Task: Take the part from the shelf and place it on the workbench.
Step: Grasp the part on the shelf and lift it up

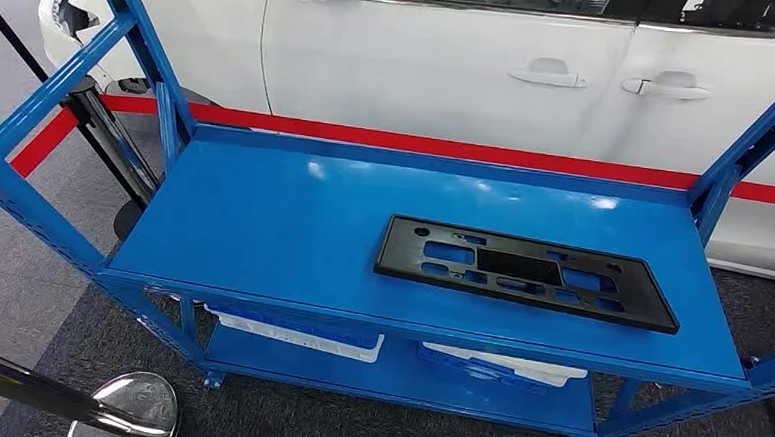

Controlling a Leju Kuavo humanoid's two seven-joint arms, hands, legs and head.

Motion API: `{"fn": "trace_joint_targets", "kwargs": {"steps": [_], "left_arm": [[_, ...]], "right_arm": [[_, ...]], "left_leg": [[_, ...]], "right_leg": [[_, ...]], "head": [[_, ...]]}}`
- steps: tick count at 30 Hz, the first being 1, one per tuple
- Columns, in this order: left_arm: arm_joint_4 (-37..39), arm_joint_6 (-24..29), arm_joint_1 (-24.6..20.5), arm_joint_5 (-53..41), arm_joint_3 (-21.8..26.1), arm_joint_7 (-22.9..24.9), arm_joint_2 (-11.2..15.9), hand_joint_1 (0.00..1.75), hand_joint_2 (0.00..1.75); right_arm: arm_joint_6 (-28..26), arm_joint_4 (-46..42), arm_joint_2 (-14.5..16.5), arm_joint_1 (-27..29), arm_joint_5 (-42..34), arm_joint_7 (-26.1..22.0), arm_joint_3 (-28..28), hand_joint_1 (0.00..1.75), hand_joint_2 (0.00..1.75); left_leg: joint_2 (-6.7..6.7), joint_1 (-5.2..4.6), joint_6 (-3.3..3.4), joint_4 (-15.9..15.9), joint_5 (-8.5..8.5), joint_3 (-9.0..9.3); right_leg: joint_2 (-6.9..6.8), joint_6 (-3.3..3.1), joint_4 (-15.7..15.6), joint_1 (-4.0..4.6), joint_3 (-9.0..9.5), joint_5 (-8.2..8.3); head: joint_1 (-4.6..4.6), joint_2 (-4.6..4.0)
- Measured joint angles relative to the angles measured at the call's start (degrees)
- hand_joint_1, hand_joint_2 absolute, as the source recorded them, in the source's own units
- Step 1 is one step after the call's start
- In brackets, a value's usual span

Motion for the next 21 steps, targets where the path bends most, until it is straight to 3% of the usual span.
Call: {"fn": "trace_joint_targets", "kwargs": {"steps": [2, 7, 13, 21], "left_arm": [[0.0, -0.1, 0.0, 0.3, -0.1, 0.0, 0.0, 0.0, 0.0], [0.0, -0.6, -0.3, 1.0, -1.2, -0.5, -0.1, 0.0, 0.0], [-0.1, -1.5, -0.3, 1.5, -2.6, -0.4, -0.2, 0.0, 0.0], [-0.4, -2.1, -0.3, 2.0, -4.1, 1.4, -0.2, 0.0, 0.0]], "right_arm": [[-2.7, -3.1, 0.3, 1.5, 3.9, -1.0, 2.2, 0.0, 0.0], [-15.6, -15.0, 0.5, 6.0, 19.7, -2.5, 16.0, 0.0, 0.0], [-16.7, -20.2, -0.4, 7.9, 20.5, -2.3, 22.6, 0.0, 0.0], [-16.7, -20.3, -4.4, 10.1, 20.4, -2.3, 28.6, 0.0, 0.0]], "left_leg": [[-0.01, 0.0, 0.0, 0.0, -0.01, -0.11], [0.09, 0.02, -0.05, 0.0, -0.04, 0.01], [0.09, -0.02, -0.04, 0.0, -0.02, 0.11], [0.11, -0.08, -0.02, 0.0, -0.05, 0.1]], "right_leg": [[0.01, -0.03, 0.0, -0.02, 0.0, -0.02], [0.06, -0.06, 0.0, 0.0, -0.07, -0.05], [0.06, -0.06, 0.1, -0.02, 0.0, -0.05], [0.06, -0.06, 0.0, -0.05, -0.05, -0.05]], "head": [[0.0, 0.0], [0.0, 0.0], [0.0, 0.0], [0.0, 0.0]]}}
